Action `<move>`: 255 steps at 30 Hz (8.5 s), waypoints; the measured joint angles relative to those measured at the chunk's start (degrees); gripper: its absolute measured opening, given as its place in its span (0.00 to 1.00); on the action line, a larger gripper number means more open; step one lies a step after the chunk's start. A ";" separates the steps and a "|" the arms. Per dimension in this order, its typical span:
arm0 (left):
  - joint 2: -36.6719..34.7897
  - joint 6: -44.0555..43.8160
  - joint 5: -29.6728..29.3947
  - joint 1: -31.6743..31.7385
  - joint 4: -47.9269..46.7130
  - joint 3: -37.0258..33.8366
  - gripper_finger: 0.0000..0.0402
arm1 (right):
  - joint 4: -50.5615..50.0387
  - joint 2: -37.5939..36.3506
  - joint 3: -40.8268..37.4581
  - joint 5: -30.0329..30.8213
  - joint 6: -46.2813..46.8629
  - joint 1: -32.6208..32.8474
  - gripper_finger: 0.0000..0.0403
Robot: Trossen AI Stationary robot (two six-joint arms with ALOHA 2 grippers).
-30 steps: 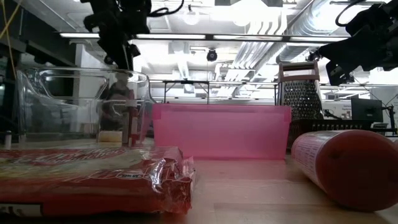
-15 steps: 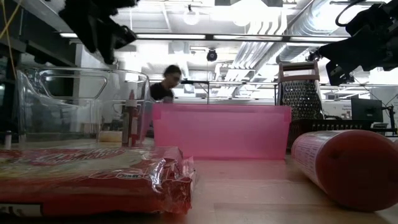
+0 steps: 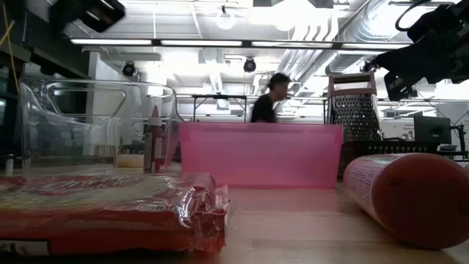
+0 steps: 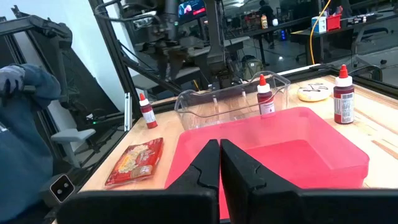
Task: Pick & Place Food Item
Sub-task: Put the bottom red food coloring bottle into the transparent bin, then put the red food coloring bottle into the transparent bin
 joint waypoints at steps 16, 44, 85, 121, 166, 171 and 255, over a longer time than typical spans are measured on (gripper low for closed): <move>0.02 -16.19 -10.86 -24.92 1.73 0.00 0.35 | 0.00 0.00 0.01 0.00 -0.02 0.00 0.00; 5.06 -18.98 -11.49 -33.95 6.03 0.00 0.58 | 0.00 0.00 0.01 0.00 -0.01 -0.01 0.00; 13.75 -18.98 -13.85 -36.50 5.87 0.00 0.58 | 0.00 0.00 0.01 0.11 -0.01 0.00 0.00; 15.31 -19.18 -12.63 -36.81 6.13 -0.04 0.33 | 0.00 -0.02 0.01 0.13 0.00 0.00 0.00; -11.45 -14.62 -11.25 -11.84 -4.78 0.83 0.28 | 0.00 0.00 0.01 0.11 -0.01 0.00 0.00; -12.39 -10.26 -11.08 -4.85 -8.27 3.39 0.28 | 0.00 -0.01 0.01 0.12 -0.01 0.00 0.00; 15.60 20.55 -4.12 28.65 1.76 6.13 0.45 | 0.00 -0.02 -0.01 0.12 0.00 0.00 0.00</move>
